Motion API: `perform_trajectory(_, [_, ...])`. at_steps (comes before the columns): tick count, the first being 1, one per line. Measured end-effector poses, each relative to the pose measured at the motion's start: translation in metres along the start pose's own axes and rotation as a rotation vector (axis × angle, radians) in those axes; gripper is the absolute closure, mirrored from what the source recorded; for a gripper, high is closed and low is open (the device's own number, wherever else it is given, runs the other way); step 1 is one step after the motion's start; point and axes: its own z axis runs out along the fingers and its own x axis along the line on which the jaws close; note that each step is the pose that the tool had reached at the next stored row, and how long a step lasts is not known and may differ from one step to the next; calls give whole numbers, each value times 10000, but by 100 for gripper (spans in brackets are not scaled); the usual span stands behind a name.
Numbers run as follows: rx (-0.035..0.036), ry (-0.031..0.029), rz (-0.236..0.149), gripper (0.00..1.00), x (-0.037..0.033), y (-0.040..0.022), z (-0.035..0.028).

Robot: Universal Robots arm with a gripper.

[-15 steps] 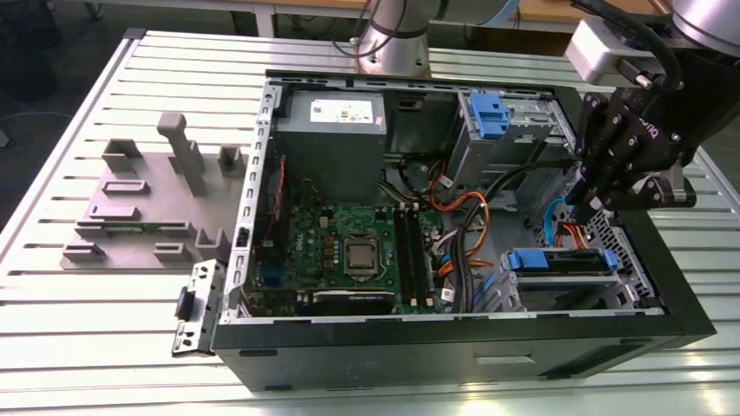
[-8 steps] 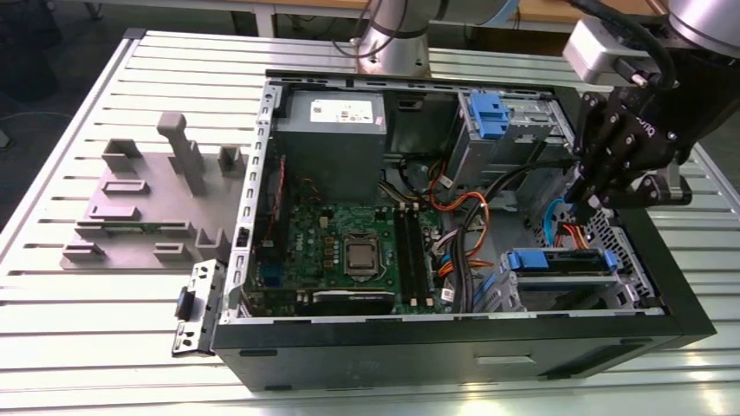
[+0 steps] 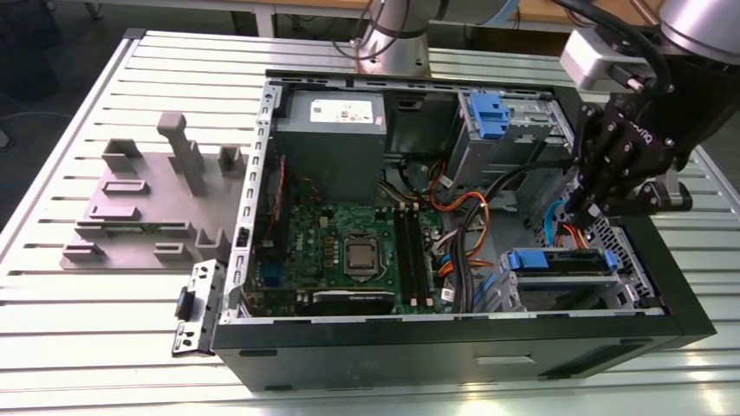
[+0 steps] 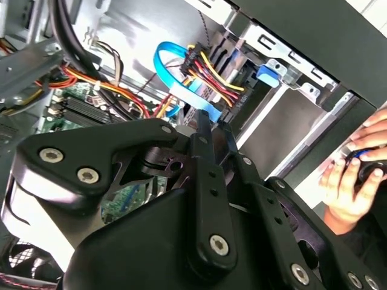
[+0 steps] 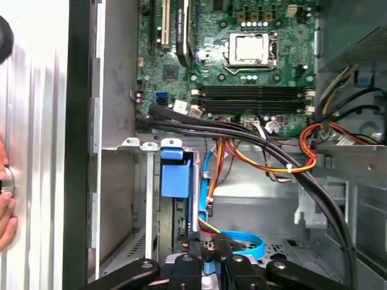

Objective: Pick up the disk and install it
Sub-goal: 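Insert the second disk wire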

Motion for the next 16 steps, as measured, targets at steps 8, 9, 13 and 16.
perform_trajectory(8, [-8,186,5,76,-10,-4,73])
perform_trajectory(9, [-10,189,5,76,-11,-5,78])
perform_trajectory(13, [-15,196,6,76,-10,-9,81])
perform_trajectory(16, [-15,195,6,84,-11,-11,82])
